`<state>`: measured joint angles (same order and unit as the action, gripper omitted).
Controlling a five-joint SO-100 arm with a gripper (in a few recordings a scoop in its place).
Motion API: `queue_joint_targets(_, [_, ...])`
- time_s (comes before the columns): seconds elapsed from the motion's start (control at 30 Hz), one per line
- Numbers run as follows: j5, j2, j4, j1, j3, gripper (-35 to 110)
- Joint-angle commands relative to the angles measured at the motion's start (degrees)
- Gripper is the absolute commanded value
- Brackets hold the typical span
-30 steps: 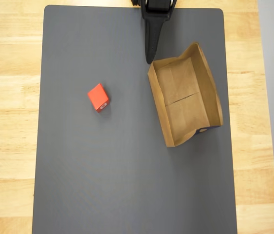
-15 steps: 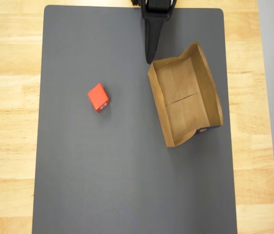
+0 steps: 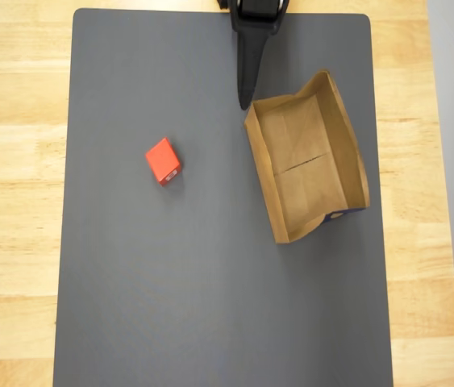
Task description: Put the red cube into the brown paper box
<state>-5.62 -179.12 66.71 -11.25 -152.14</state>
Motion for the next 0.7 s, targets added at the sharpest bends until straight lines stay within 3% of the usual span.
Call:
queue_joint_targets(0.0, [-1.8,3.9,-2.1,-1.4,2.5,14])
queue_joint_targets(0.33, [-11.0,25.3,-7.6,-9.3,17.0,17])
queue_joint_targets(0.53, [-30.5,34.4,-16.2,-16.1,19.1,16])
queue_joint_targets(0.57, [-38.1,35.7,-16.5,-17.3,19.8,16])
queue_joint_targets(0.67, [-46.8,40.8,-14.1,-20.2,24.2,20])
